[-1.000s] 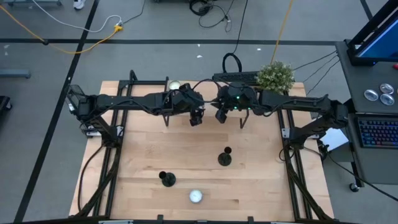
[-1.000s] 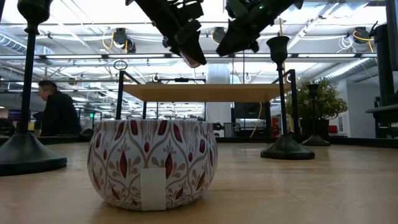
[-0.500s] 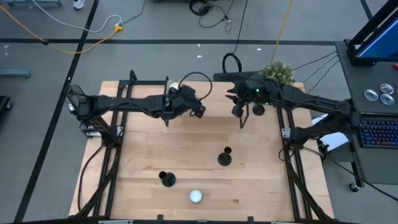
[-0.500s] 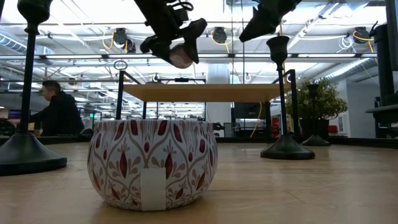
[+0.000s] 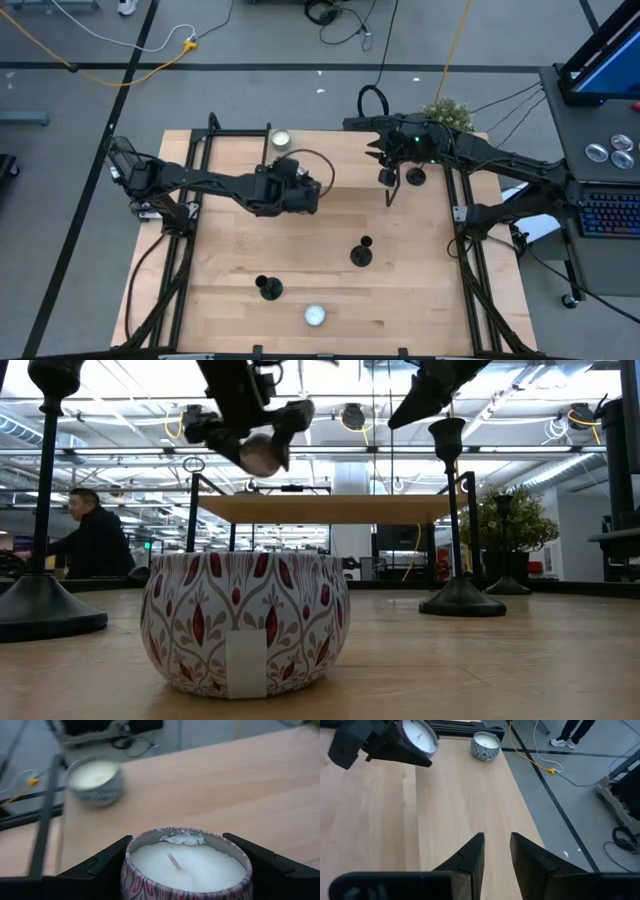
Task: Pick & Place candle stick holders
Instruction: Put the pink scented candle on the shelf
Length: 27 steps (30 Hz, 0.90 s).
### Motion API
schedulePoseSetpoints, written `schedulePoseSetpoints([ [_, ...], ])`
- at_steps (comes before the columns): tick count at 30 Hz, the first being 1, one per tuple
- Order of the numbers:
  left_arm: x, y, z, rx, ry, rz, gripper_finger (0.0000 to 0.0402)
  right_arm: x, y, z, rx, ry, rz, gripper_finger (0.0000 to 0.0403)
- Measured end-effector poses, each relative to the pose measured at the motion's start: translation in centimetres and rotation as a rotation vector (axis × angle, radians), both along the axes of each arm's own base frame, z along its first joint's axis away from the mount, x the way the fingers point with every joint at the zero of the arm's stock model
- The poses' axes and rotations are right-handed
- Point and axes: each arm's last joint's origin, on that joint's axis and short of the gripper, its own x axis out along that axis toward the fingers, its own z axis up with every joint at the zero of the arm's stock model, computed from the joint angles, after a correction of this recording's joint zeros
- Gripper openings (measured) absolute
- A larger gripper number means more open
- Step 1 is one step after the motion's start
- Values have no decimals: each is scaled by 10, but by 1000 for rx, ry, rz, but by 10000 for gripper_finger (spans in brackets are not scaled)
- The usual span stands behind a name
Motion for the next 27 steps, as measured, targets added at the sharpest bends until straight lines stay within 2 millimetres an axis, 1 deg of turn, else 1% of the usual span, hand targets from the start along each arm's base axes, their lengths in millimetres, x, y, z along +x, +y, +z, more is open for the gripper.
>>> schedulePoseSetpoints([
  [6,-7,-2,-9,28,56,67,291,1,0,1,-10,-9,4,89],
  [8,-4,0,-14,50,74,80,291,1,0,1,-11,-12,4,89],
  [13,-2,6,-26,53,114,119,296,1,0,1,-11,-12,4,89],
  [16,-1,8,-34,47,132,142,292,1,0,1,-11,-12,4,89],
  [19,-4,8,-37,45,158,158,291,1,0,1,-11,-12,4,89],
  [24,-5,7,-41,16,175,169,319,1,0,1,-14,-12,5,89],
  [27,-5,7,-41,8,181,166,327,1,0,1,-18,-12,8,89],
])
